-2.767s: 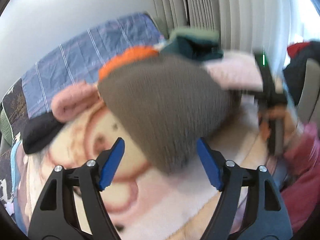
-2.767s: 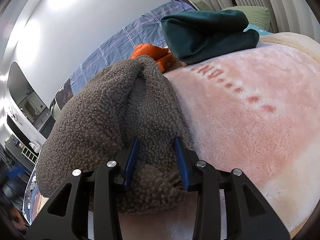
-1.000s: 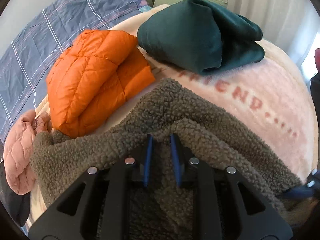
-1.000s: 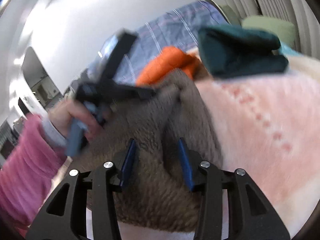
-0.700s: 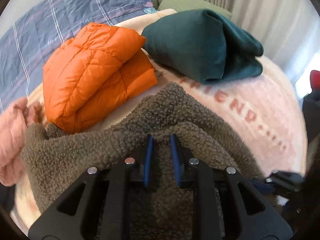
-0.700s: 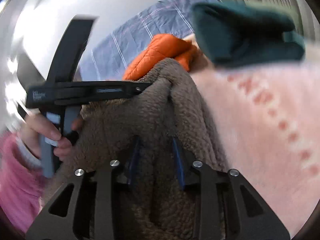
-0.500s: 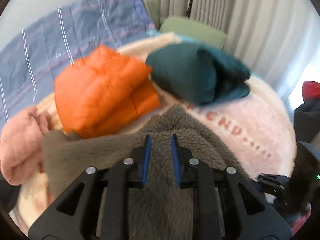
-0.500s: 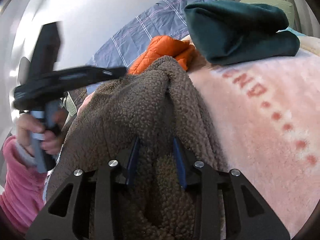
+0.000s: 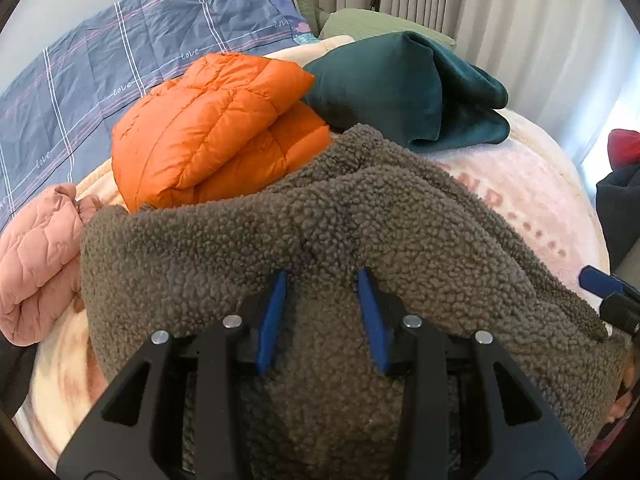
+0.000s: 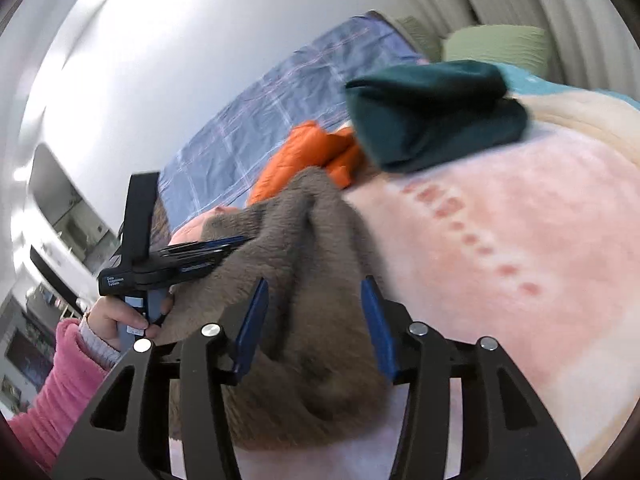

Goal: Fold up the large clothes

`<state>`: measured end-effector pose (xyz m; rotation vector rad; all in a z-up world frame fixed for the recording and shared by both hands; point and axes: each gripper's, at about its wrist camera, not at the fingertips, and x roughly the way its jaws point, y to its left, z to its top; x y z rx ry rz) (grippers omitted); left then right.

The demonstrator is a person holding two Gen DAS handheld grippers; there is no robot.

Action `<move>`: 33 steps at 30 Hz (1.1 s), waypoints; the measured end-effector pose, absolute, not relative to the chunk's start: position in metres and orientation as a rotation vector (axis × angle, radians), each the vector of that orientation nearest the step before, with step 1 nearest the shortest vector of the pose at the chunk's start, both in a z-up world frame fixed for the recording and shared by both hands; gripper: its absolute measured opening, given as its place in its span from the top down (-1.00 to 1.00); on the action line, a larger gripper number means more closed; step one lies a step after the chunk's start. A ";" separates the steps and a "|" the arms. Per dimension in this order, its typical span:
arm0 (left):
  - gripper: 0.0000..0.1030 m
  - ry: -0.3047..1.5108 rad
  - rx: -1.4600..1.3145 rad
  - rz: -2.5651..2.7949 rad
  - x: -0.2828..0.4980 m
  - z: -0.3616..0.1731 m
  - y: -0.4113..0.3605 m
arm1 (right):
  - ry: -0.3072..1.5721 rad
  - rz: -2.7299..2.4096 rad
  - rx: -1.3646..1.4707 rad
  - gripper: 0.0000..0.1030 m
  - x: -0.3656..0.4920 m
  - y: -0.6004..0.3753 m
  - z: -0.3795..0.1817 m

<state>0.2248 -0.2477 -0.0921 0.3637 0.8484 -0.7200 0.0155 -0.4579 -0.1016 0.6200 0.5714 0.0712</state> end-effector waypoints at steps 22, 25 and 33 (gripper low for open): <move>0.25 0.830 0.376 -0.710 0.219 -0.087 -0.242 | 0.794 0.175 0.913 -0.19 0.043 -0.466 -0.157; 0.25 0.828 0.373 -0.712 0.219 -0.087 -0.242 | 0.792 0.169 0.912 -0.19 0.042 -0.465 -0.156; 0.25 0.824 0.378 -0.711 0.220 -0.084 -0.241 | 0.795 0.183 0.918 -0.19 0.044 -0.465 -0.158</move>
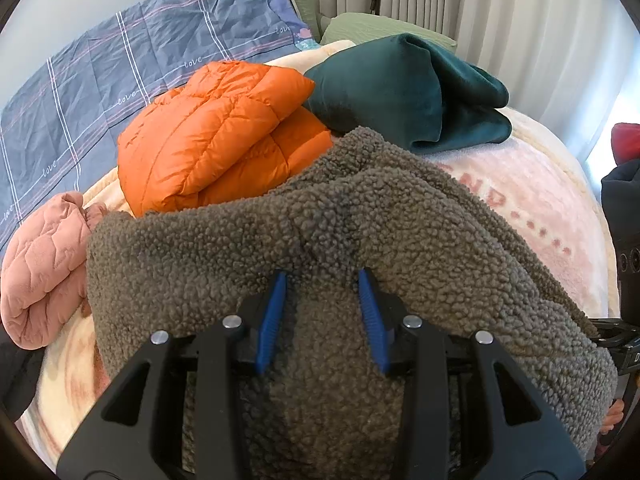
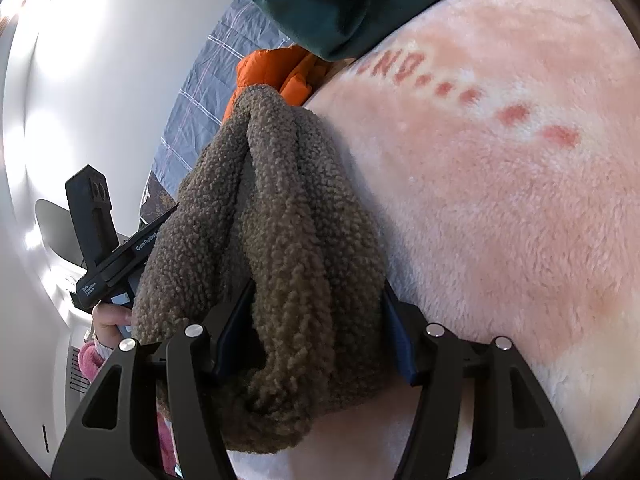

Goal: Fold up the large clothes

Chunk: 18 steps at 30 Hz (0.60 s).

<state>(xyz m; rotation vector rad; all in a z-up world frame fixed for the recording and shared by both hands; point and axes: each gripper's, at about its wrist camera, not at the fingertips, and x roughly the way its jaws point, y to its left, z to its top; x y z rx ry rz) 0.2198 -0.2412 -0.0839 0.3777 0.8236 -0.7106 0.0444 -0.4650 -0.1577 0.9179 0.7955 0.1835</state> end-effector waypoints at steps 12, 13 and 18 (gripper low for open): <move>0.24 0.820 0.379 -0.710 0.220 -0.083 -0.241 | 0.782 0.178 0.898 -0.13 0.054 -0.463 -0.163; 0.23 0.820 0.379 -0.710 0.220 -0.083 -0.241 | 0.781 0.171 0.887 -0.10 0.053 -0.462 -0.162; 0.20 0.815 0.379 -0.706 0.221 -0.082 -0.241 | 0.777 0.157 0.866 -0.02 0.051 -0.459 -0.160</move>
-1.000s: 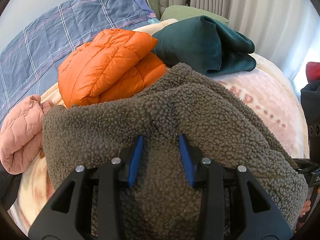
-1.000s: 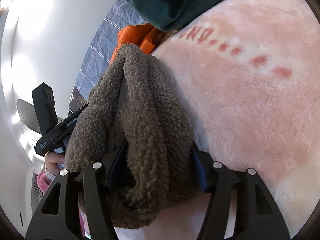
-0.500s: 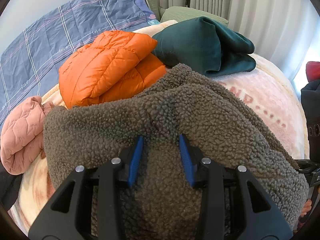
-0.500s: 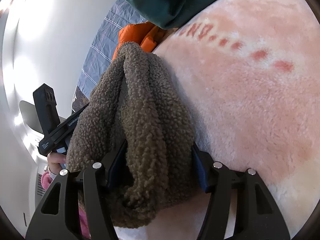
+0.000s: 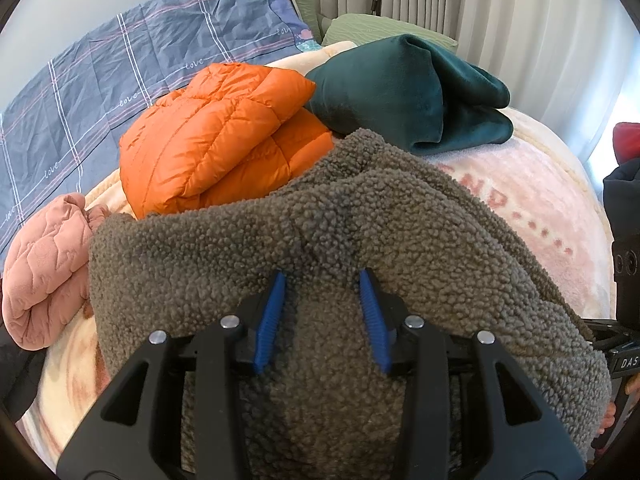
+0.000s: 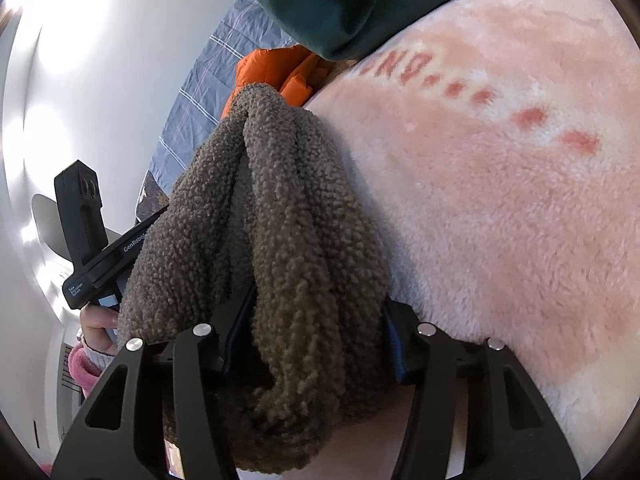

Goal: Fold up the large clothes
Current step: 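Lift the rolled brown fleece jacket with both grippers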

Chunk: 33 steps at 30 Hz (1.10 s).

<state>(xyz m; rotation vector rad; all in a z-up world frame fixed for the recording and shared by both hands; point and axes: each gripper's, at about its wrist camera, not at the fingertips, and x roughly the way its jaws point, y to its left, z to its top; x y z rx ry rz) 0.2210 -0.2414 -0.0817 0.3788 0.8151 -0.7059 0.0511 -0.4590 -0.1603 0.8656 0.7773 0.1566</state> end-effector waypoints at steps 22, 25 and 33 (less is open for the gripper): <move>-0.96 0.944 -0.345 -0.656 0.313 -0.124 -0.063 | 0.744 0.137 0.820 0.05 0.043 -0.455 -0.162; -0.96 0.935 -0.377 -0.700 0.322 -0.134 -0.067 | 0.744 0.138 0.821 0.04 0.044 -0.456 -0.162; -0.96 0.986 -0.580 -0.799 0.338 -0.165 -0.071 | 0.744 0.146 0.849 -0.03 0.048 -0.457 -0.165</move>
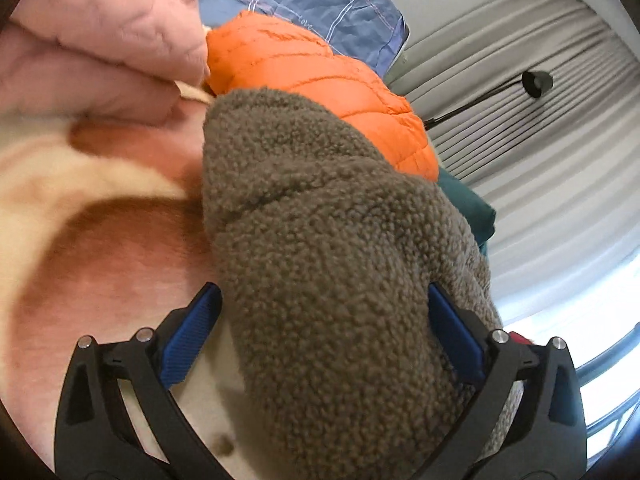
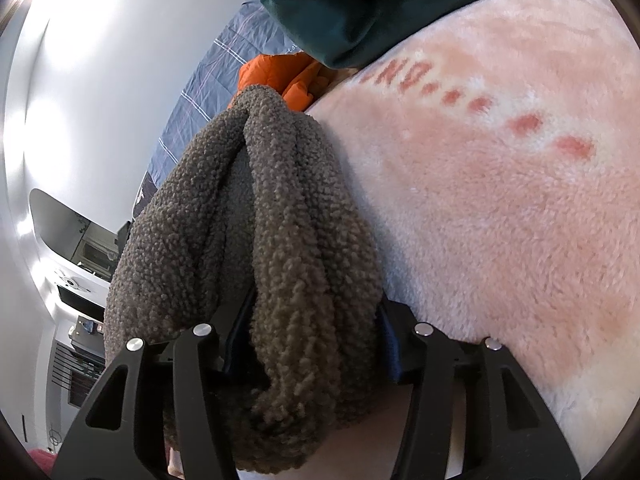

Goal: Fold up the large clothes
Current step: 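Lift the rolled brown fleece jacket with both grippers, then carry the jacket with both grippers beside the black jacket and lower it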

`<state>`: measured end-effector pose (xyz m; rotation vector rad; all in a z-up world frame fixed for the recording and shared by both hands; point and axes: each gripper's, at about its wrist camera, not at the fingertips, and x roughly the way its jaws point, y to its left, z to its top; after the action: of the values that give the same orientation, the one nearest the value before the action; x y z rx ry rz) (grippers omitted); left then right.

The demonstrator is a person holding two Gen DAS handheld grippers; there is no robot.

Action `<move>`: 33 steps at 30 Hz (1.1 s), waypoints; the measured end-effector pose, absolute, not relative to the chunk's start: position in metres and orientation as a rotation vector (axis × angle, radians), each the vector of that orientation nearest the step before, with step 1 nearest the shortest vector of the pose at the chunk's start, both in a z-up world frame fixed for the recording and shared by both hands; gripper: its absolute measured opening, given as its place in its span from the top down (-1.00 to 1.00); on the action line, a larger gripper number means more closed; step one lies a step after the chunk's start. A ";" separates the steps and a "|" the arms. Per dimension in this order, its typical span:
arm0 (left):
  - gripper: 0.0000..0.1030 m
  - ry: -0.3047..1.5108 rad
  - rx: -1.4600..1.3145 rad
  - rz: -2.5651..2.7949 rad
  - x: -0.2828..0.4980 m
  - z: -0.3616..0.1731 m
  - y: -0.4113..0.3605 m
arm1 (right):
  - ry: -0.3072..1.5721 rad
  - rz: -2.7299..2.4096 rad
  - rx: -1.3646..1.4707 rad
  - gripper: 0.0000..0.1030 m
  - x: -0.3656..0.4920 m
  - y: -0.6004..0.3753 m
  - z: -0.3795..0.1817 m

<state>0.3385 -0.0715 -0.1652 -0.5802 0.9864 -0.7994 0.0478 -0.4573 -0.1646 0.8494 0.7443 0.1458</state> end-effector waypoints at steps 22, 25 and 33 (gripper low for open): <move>-0.03 0.472 -0.438 -0.758 0.148 -0.023 0.039 | 0.574 0.515 0.585 0.51 -0.009 -0.367 -0.054; -0.01 0.464 -0.465 -0.649 0.113 -0.024 0.088 | 0.654 0.614 0.570 0.51 -0.002 -0.325 -0.058; 0.04 0.429 -0.470 -0.358 0.047 -0.019 0.217 | 0.848 0.894 0.517 0.52 0.051 -0.194 -0.067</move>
<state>0.0471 0.2169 -0.0189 -0.4705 0.4288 -0.3575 0.0513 -0.1942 -0.0672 0.5167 0.8482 0.8943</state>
